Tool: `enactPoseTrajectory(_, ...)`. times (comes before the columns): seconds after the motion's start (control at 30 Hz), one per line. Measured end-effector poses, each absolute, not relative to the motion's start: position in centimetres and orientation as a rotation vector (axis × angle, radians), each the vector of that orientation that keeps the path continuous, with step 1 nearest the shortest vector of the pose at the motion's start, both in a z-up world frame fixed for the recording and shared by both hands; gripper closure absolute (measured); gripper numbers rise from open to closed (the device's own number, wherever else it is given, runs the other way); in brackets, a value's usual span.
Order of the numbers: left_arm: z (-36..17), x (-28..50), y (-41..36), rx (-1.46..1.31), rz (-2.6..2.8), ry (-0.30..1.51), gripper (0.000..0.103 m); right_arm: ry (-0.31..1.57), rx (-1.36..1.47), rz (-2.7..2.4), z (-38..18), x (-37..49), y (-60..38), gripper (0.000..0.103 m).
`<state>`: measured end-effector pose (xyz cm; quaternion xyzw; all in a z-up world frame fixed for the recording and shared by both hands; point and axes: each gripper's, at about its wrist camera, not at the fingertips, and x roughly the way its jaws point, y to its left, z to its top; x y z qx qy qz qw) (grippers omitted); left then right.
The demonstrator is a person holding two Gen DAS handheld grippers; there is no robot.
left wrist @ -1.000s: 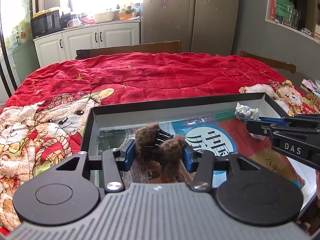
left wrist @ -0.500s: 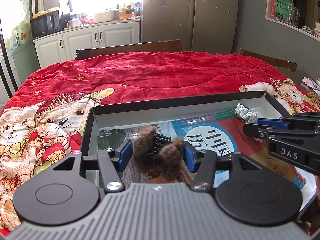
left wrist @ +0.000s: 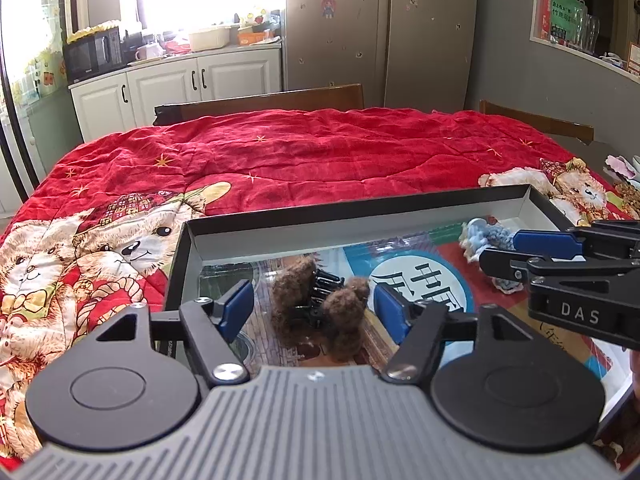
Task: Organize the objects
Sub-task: 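Lower and open the left tool in the box while the right tool releases the scrunchie there, then withdraw both tools from the box back toward the remaining items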
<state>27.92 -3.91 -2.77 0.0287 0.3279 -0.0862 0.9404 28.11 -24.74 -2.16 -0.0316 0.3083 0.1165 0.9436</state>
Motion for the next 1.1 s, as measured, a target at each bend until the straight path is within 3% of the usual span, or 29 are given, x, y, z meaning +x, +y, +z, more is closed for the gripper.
enactPoseTrajectory(0.17, -2.4, 27.6, -3.8, 0.05, -0.171, 0.653, 0.017, 0.575, -0.063, 0.235, -1.6, 27.5, -24.8, 0.068)
enactPoseTrajectory(1.1, 0.8, 23.1, -3.6, 0.06, -0.164, 0.567, 0.01, 0.499, 0.001, 0.255, 2.1, 23.3, -26.2, 0.067)
